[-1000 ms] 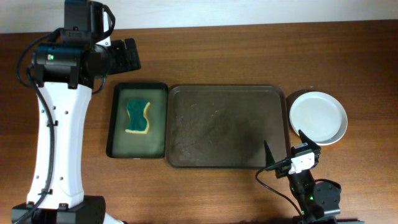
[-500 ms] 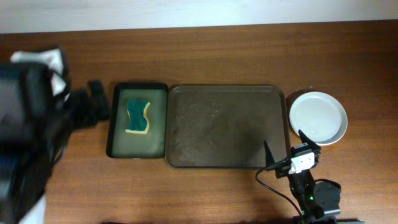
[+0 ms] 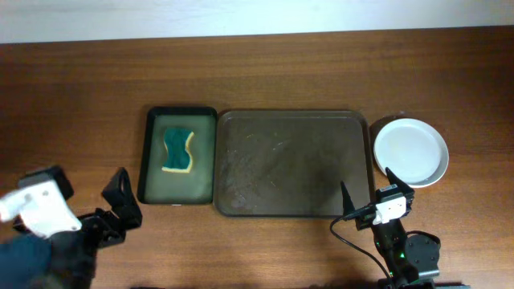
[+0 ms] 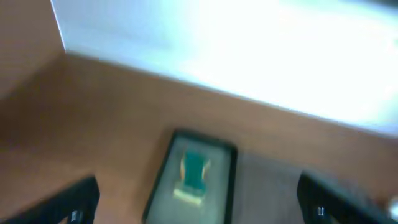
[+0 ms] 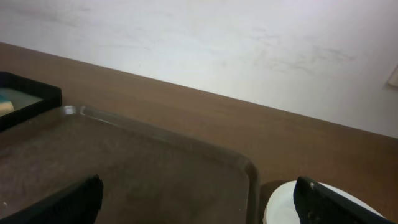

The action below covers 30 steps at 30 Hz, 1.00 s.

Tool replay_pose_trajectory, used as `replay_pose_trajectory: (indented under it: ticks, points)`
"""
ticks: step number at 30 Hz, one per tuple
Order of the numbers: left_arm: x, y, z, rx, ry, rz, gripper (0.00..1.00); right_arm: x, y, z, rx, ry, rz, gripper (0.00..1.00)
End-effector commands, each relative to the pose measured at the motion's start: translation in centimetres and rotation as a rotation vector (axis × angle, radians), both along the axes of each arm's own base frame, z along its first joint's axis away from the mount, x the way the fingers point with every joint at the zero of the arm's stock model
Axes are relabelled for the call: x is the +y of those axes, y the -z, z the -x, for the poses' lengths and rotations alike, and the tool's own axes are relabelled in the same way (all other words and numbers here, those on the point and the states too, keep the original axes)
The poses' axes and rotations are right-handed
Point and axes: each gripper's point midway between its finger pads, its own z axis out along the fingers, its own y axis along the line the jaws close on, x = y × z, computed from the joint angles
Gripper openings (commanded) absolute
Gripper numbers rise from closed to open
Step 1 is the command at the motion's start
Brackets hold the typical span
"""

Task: Clean dirty plates on tray and stack at the side

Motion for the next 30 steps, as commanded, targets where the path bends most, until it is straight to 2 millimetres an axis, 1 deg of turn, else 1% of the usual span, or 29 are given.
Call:
replay_pose_trajectory:
  ticks: [1,5,7,10,13,14,16,20,23,25,30]
  points:
    - [0.5,1.7,0.1,-0.131,-0.028,0.023,0.99,0.1,0.2,0.0,0.007,-0.007,-0.015,0.98]
    - [-0.2,0.5,0.3,-0.382,0.012,0.038,0.99,0.1,0.2,0.0,0.007,-0.007,-0.015,0.98]
    - [-0.5,-0.3,0.7,-0.517,0.037,0.041,0.99,0.1,0.2,0.0,0.007,-0.007,-0.015,0.98]
    - [-0.6,-1.3,1.6,-0.708,0.042,0.041,0.99,0.1,0.2,0.0,0.007,-0.007,-0.015,0.98]
    - [-0.5,-1.2,2.2,-0.837,0.044,0.041,1.00,0.1,0.2,0.0,0.007,-0.007,-0.015,0.98]
    - [-0.6,-0.6,2.1,-0.865,0.048,0.040,0.99,0.1,0.2,0.0,0.007,-0.007,-0.015,0.98]
    - [-0.8,0.5,1.3,-0.863,0.058,0.040,0.99,0.1,0.2,0.0,0.007,-0.007,-0.015,0.98]
    - [-1.1,5.5,-1.6,-0.756,0.070,0.040,0.99,0.1,0.2,0.0,0.007,-0.007,-0.015,0.98]
    - [-1.1,10.6,-3.7,-0.645,0.068,0.042,0.99,0.1,0.2,0.0,0.007,-0.007,-0.015,0.98]
    - [-1.1,13.2,-4.6,-0.589,0.067,0.043,0.99,0.1,0.2,0.0,0.007,-0.007,-0.015,0.98]
    - [-1.1,18.2,-5.7,-0.472,0.064,0.045,0.99,0.1,0.2,0.0,0.007,-0.007,-0.015,0.98]
